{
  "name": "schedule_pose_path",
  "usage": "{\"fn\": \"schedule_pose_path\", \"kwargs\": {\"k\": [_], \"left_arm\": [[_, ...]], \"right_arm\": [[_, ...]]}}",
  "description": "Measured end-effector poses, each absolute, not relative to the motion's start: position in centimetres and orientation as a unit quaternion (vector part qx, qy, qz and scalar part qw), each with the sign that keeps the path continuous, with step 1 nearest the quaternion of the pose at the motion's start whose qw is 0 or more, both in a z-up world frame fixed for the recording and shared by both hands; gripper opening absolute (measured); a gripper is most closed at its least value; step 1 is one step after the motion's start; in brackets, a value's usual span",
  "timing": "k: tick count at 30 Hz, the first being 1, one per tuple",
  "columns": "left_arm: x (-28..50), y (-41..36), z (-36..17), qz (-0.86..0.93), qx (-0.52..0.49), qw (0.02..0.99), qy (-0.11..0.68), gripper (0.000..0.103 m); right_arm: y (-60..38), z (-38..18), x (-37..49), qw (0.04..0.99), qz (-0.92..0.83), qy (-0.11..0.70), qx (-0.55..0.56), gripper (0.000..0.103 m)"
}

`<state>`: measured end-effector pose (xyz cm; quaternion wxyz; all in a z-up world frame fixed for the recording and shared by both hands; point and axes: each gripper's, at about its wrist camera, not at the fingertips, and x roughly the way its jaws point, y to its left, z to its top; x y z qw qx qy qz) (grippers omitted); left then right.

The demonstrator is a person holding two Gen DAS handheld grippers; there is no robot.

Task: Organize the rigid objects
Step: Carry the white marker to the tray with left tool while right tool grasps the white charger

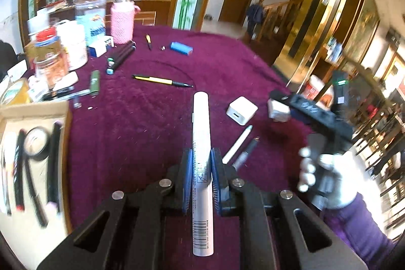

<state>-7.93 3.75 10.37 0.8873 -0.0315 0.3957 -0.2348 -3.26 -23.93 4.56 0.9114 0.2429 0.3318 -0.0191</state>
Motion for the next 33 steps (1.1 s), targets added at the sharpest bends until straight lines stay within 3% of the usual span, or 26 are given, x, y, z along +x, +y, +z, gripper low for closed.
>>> {"fn": "schedule_pose_path", "kwargs": {"k": [5,9,18,23,24,26,27,33], "left_arm": [[-10.5,8.5,11.6,-0.232,-0.061,0.895,0.376,0.014],[-11.1,12.2,11.3,-0.215,-0.084,0.899,0.371,0.014],[-12.3,21.1,10.3,-0.136,-0.126,0.910,0.372,0.014],[-13.3,25.3,9.7,-0.087,-0.138,0.913,0.375,0.014],[-13.5,26.0,9.5,-0.077,-0.141,0.913,0.375,0.014],[-14.1,27.2,9.3,-0.061,-0.145,0.913,0.375,0.014],[-14.4,27.7,9.2,-0.054,-0.147,0.913,0.375,0.014],[-15.3,29.7,8.6,-0.022,-0.155,0.909,0.387,0.014]], "right_arm": [[-22.6,5.3,-3.2,0.904,0.009,0.342,0.256,0.102],[-20.5,4.9,-0.9,0.878,0.037,0.404,0.253,0.102],[-17.8,3.2,3.6,0.847,-0.039,0.476,0.235,0.102],[-15.4,2.4,5.2,0.837,-0.087,0.507,0.187,0.098],[-15.1,2.4,5.4,0.836,-0.091,0.510,0.179,0.096],[-14.3,2.5,5.7,0.838,-0.110,0.515,0.145,0.082],[-14.0,2.5,5.8,0.839,-0.117,0.516,0.128,0.066],[-14.4,2.8,5.0,0.848,-0.094,0.507,0.125,0.066]]}}
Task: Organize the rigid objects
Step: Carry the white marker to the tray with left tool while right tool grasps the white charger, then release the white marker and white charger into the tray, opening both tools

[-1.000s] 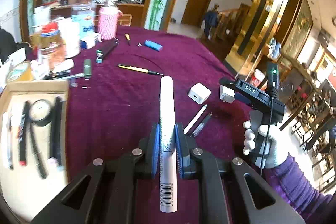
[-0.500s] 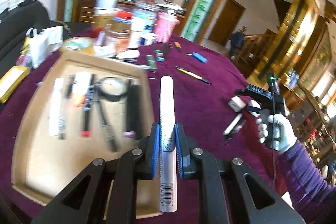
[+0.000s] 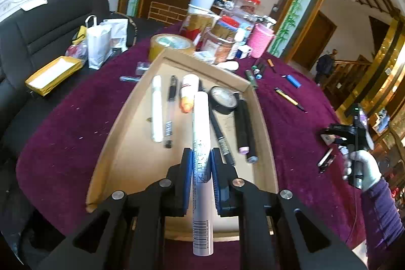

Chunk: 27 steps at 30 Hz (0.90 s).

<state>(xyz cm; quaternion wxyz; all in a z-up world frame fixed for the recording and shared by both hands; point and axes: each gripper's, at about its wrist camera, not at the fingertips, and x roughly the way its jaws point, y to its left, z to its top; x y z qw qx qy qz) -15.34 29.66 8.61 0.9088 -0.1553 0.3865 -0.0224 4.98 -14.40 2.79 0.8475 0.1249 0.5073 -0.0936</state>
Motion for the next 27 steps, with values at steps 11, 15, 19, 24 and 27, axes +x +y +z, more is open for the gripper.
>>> {"fn": "schedule_pose_path", "kwargs": {"k": [11,15,19,24,27], "left_arm": [[-11.8,30.5,5.2,0.002,-0.144,0.868,0.475,0.014],[-8.9,30.2,4.0,0.014,-0.132,0.855,0.501,0.014],[-6.1,30.4,4.3,0.037,-0.122,0.857,0.499,0.015],[-6.4,31.1,5.5,0.025,-0.152,0.869,0.471,0.030],[-9.2,31.6,7.4,0.021,-0.158,0.889,0.430,0.044]], "right_arm": [[-11.2,7.5,1.7,0.875,-0.003,0.460,0.152,0.067],[-7.7,9.9,0.2,0.883,0.060,0.442,0.146,0.067],[-3.6,11.4,-1.2,0.882,0.118,0.436,0.135,0.067],[1.5,11.8,-2.7,0.863,0.197,0.446,0.135,0.067],[5.5,11.5,-3.6,0.848,0.246,0.455,0.120,0.067]]}}
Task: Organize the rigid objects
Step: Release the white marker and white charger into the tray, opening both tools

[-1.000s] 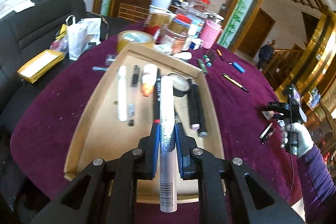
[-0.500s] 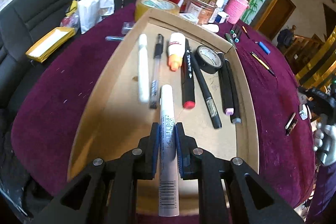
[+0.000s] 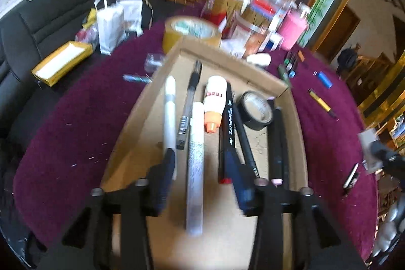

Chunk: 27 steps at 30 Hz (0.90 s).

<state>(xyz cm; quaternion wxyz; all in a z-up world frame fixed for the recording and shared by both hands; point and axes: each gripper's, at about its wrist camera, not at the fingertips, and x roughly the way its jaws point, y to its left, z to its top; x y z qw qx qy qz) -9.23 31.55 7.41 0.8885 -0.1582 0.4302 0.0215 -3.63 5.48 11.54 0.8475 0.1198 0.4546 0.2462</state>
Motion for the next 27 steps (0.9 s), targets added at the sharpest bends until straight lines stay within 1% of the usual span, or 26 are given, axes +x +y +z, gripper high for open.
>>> {"fn": "schedule_pose_path", "kwargs": {"k": [2,6,9,15,19,23,27], "left_arm": [[-10.9,32.0,8.4,0.022,-0.159,0.899,0.409,0.045],[-15.2,34.2,9.8,0.046,-0.182,0.913,0.363,0.053],[-17.3,36.2,9.5,0.060,-0.206,0.912,0.350,0.055],[-18.1,38.0,8.2,0.065,-0.226,0.906,0.351,0.055],[-18.5,37.9,8.2,0.059,-0.221,0.910,0.345,0.055],[-18.7,37.8,8.3,0.055,-0.215,0.914,0.341,0.062],[-18.7,37.5,8.2,0.050,-0.215,0.913,0.344,0.063]], "right_arm": [[8.3,11.2,-4.2,0.833,0.280,0.465,0.109,0.067],[13.5,10.4,-5.5,0.808,0.330,0.482,0.075,0.068],[17.2,9.4,-6.8,0.789,0.363,0.494,0.037,0.068],[22.1,5.8,-8.3,0.754,0.379,0.536,-0.022,0.068],[23.0,4.4,-7.7,0.767,0.342,0.540,-0.059,0.068],[23.3,3.6,-5.5,0.784,0.303,0.536,-0.078,0.068],[24.1,3.4,-3.6,0.804,0.281,0.513,-0.105,0.068]]}}
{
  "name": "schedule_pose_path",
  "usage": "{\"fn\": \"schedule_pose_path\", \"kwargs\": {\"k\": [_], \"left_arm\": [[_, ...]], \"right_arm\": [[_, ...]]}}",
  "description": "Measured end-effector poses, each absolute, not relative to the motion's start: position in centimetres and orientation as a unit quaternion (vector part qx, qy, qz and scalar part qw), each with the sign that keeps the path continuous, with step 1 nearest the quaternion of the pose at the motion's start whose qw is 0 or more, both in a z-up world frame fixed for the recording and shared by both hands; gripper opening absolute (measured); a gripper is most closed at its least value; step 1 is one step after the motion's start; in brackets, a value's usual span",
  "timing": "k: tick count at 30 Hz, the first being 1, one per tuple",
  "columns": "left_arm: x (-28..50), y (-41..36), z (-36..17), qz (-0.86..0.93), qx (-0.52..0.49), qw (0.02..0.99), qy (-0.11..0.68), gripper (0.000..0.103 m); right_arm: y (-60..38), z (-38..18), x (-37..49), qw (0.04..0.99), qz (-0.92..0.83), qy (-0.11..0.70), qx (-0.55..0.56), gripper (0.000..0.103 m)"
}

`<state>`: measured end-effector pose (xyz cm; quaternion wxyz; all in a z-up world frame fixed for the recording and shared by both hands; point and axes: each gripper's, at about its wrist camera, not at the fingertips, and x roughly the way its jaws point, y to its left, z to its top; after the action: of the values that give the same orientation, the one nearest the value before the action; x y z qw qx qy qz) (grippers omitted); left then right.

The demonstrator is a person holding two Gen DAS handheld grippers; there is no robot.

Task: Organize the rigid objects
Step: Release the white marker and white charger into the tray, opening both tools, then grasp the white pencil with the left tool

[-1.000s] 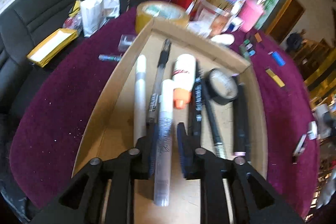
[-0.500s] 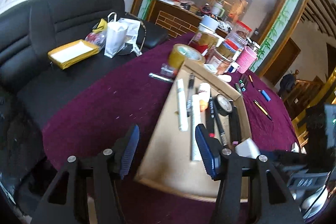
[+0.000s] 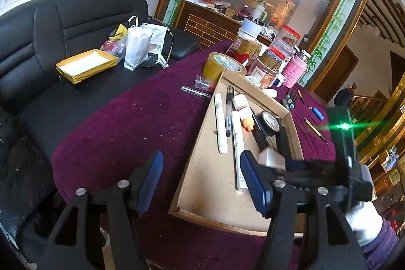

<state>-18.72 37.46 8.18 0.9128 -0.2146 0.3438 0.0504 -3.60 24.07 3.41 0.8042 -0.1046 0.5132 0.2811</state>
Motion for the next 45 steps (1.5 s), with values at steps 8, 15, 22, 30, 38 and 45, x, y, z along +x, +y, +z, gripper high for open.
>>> {"fn": "schedule_pose_path", "kwargs": {"k": [8,15,22,30,38,45], "left_arm": [[-18.7,36.5,8.3,0.044,-0.209,0.912,0.351,0.065],[-18.7,33.9,9.2,0.028,-0.187,0.919,0.347,0.066],[-18.4,30.0,9.9,0.011,-0.155,0.922,0.354,0.072],[-19.2,23.7,11.7,-0.008,-0.076,0.939,0.336,0.074],[-18.7,16.2,11.8,-0.061,-0.019,0.936,0.346,0.084],[-16.4,9.9,8.1,-0.147,-0.034,0.886,0.438,0.084]], "right_arm": [[20.5,5.4,-3.9,0.807,0.311,0.502,-0.007,0.071],[13.7,8.5,-6.9,0.857,0.286,0.428,0.000,0.076],[3.5,9.0,-7.8,0.887,0.217,0.404,0.045,0.077],[-5.4,11.0,-9.4,0.940,0.106,0.320,0.048,0.077],[-11.1,14.3,-10.6,0.987,-0.005,0.163,-0.002,0.103],[-17.8,10.9,-5.0,0.964,-0.026,0.254,0.067,0.103]]}}
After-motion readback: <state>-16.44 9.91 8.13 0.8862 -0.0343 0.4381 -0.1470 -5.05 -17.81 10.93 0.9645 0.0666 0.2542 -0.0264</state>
